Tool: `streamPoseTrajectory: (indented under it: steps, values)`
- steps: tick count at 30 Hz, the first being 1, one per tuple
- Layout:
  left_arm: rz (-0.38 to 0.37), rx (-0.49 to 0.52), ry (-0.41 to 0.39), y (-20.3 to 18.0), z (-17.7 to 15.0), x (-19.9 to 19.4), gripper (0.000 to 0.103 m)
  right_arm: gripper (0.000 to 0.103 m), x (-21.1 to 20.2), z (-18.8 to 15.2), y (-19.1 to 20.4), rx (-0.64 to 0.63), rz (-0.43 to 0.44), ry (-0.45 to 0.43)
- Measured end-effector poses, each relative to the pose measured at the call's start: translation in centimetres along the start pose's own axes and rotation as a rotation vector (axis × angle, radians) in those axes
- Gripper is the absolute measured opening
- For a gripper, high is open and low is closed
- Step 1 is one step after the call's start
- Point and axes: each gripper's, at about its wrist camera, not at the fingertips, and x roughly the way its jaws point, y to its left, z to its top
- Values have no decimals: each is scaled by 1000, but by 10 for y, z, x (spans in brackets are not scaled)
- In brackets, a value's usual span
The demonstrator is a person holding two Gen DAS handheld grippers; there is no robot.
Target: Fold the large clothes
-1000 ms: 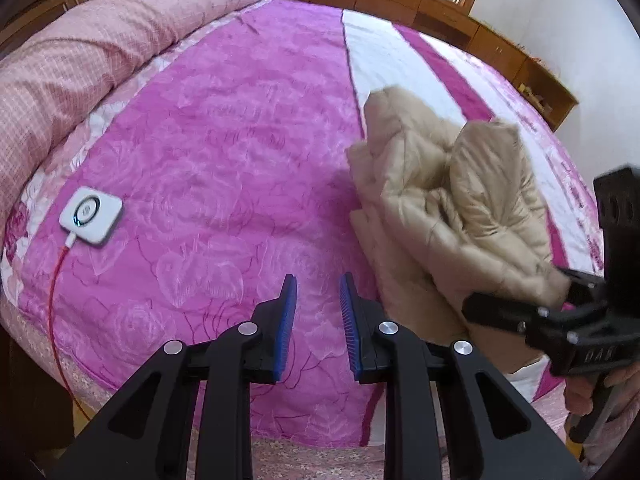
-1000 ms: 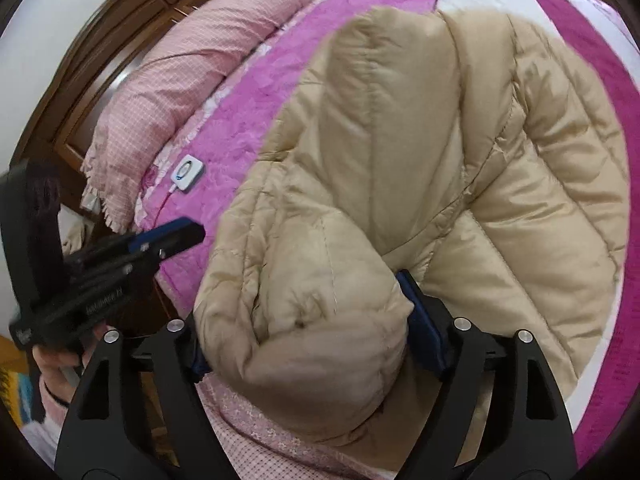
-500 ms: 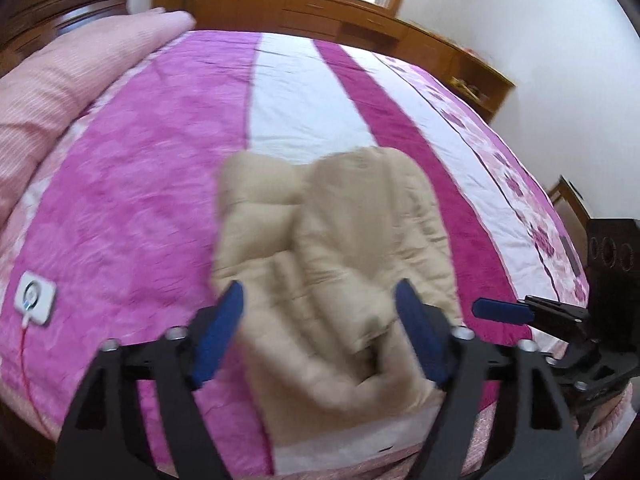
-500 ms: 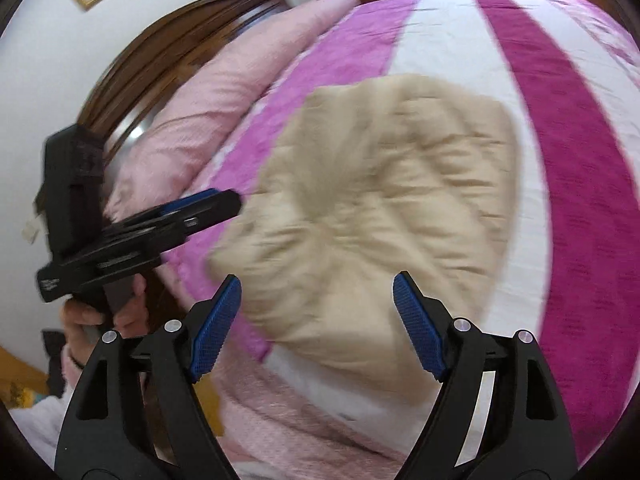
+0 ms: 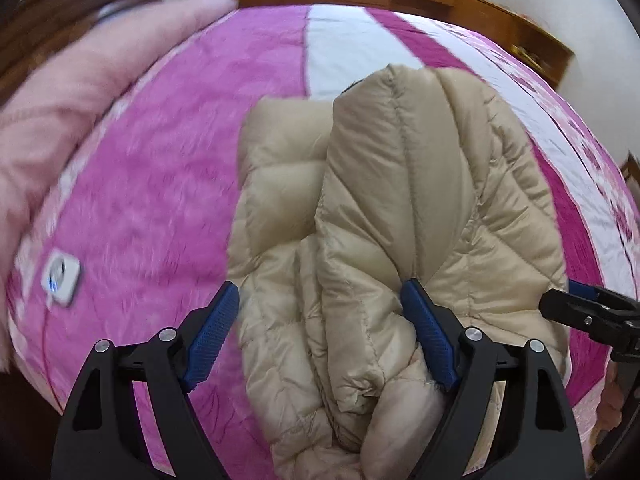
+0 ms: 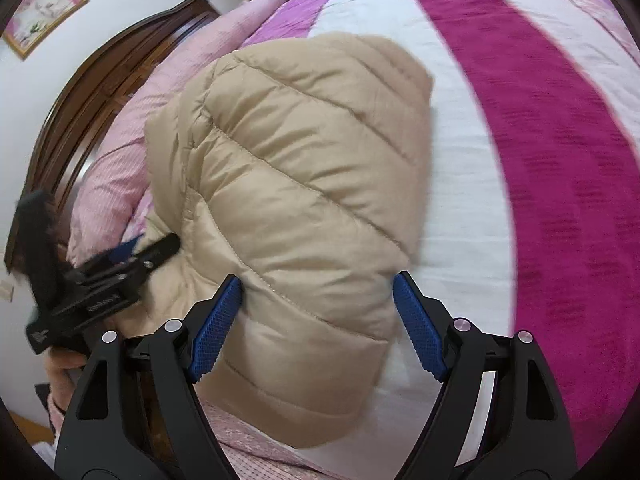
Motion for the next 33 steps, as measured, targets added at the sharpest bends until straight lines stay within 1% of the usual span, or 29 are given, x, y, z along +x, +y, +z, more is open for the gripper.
streamPoseTrajectory:
  steps: [4, 8, 12, 14, 15, 18, 20, 22, 24, 26, 27, 28, 29, 30, 31, 32, 33]
  values:
    - [-11, -102, 6, 26, -20, 4, 81, 81, 11, 0, 26, -86, -15, -3]
    - [-62, -205, 28, 48, -39, 11, 82, 83, 20, -1, 39, -136, -27, -2]
    - [-78, -220, 32, 50, -42, 16, 83, 83, 22, -3, 37, -137, -29, -15]
    - [-70, -211, 31, 50, -41, 16, 84, 85, 20, -4, 31, -104, -16, -29]
    - [-73, -212, 33, 51, -41, 17, 84, 88, 19, -4, 26, -81, -8, -36]
    - [-106, -234, 47, 55, -41, 21, 85, 90, 18, -9, 6, -10, 33, -38]
    - [-123, -245, 57, 57, -39, 25, 85, 90, 20, -13, -5, 33, 69, -29]
    - [-126, -248, 67, 57, -38, 28, 85, 90, 23, -14, -13, 78, 112, -20]
    - [-125, -248, 79, 58, -36, 31, 85, 92, 31, -14, -22, 126, 159, -4]
    - [-142, -260, 92, 60, -34, 34, 85, 93, 41, -13, -29, 171, 216, 15]
    - [-163, -273, 100, 62, -34, 36, 84, 93, 44, -12, -32, 188, 244, 23]
    - [-201, -291, 107, 66, -35, 39, 82, 93, 48, -12, -34, 205, 276, 32]
    - [-243, -309, 114, 70, -35, 42, 78, 93, 54, -12, -37, 226, 315, 48]
    - [-307, -350, 126, 75, -36, 46, 72, 94, 60, -12, -38, 239, 347, 59]
    - [-355, -381, 130, 78, -37, 49, 69, 95, 62, -12, -38, 242, 359, 59]
    - [-418, -413, 132, 82, -38, 53, 64, 94, 64, -11, -36, 236, 373, 53]
    - [-467, -431, 127, 83, -39, 55, 61, 89, 64, -10, -34, 227, 383, 52]
